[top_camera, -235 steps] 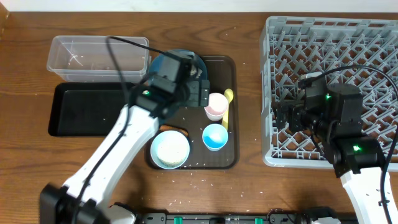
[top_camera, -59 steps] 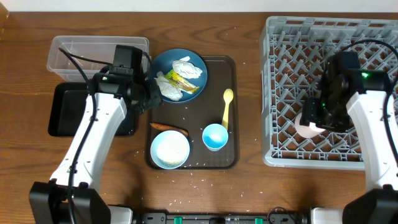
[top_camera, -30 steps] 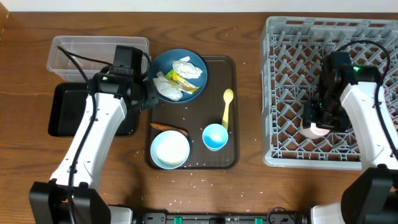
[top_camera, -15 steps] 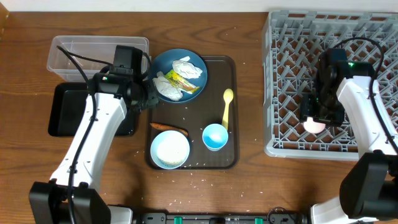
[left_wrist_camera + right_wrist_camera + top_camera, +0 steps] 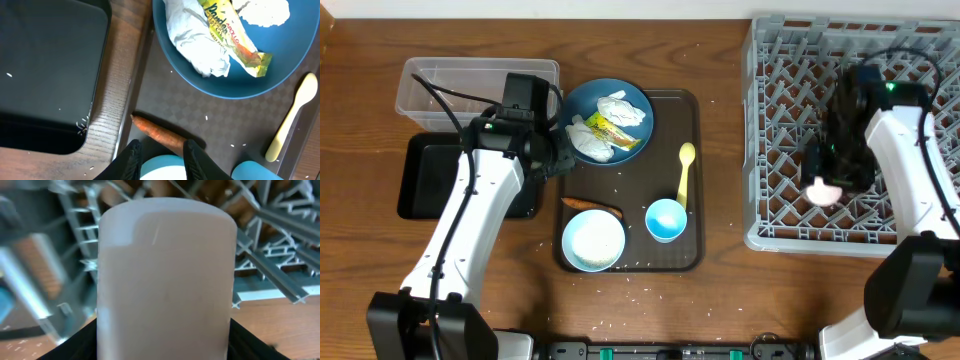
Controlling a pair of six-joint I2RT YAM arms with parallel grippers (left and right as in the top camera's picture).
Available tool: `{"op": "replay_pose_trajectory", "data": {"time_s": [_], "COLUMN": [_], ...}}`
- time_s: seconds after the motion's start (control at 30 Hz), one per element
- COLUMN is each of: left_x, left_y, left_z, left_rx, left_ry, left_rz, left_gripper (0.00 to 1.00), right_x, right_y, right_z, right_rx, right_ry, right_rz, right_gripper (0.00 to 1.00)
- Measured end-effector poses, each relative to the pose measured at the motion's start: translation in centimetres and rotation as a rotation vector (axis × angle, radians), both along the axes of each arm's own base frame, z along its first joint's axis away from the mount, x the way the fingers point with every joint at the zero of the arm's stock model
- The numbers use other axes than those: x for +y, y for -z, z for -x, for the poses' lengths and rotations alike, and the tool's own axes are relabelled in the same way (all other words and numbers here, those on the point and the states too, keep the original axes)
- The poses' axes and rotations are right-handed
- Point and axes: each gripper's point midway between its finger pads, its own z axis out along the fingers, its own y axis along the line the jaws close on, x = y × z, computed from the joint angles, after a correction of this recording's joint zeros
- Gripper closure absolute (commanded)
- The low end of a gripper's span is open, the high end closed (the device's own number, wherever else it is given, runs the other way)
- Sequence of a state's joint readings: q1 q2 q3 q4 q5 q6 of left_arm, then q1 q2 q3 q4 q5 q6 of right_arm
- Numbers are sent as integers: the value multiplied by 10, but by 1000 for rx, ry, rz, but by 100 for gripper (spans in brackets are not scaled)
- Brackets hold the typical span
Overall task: Sort waste into correct bins and load items into the dishwasher rack
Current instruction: 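Carry the pink cup with the right gripper and place it in the rack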
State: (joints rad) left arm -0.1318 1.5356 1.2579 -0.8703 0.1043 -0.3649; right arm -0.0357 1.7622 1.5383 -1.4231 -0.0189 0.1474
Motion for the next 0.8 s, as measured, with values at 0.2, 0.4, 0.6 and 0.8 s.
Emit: {"op": "replay_pose_trajectory", "data": {"time_s": [0.2, 0.4, 0.6, 0.8], "left_x": [0, 0, 1, 1], "left_y": [0, 1, 2, 3], "left_z": [0, 3, 6, 10], "left_rx": [2, 13, 27, 41], "left_ry": [0, 0, 0, 0], "left_rz": [0, -2, -3, -5], "left_gripper": [70, 69, 69, 69], "right_x": [19, 51, 60, 52], "right_y": [-32, -33, -27, -29], "right_z": [-13, -7, 15, 42], "right_rx": [-66, -50, 49, 174], "right_ry": [-45, -126, -153, -138], "right_rz": [-48, -96, -101, -97], "right_gripper": [52, 50, 49, 48]}}
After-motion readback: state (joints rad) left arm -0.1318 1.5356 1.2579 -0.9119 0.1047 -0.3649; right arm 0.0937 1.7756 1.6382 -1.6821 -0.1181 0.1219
